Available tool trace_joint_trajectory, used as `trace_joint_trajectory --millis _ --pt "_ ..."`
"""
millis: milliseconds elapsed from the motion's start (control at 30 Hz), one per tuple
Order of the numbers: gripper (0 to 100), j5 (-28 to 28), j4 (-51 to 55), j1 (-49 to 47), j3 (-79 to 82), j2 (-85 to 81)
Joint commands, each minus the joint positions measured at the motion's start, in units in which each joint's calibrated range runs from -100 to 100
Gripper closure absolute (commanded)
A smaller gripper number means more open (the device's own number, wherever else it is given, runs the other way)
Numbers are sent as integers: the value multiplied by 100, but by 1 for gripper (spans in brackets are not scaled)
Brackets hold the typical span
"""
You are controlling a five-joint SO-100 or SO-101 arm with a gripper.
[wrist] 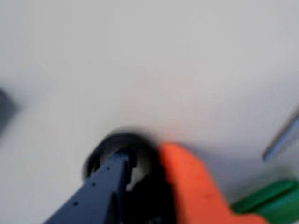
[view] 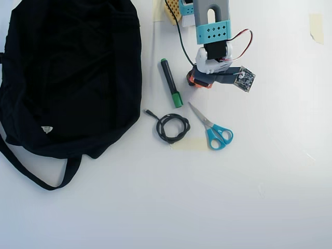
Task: Put the bike light into the black bag
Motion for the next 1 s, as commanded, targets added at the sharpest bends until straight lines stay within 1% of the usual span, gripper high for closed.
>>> trace_joint_trajectory --millis 0,100,267,367,633,733,867,967 --pt "98 -20 40 -57 -71 -87" --pt "98 -110 91 -65 -215 -129" --pt "98 -833 134 -65 -763 -212" --pt "98 -1184 488 -65 -1239 -411" --pt "98 -1641 1297 -35 -2380 -1075" --pt "98 -1856 1366 -12 -2595 -1282" --pt "98 -2359 1693 17 -2739 -1573" --pt "98 -2763 1728 77 -2748 -1697"
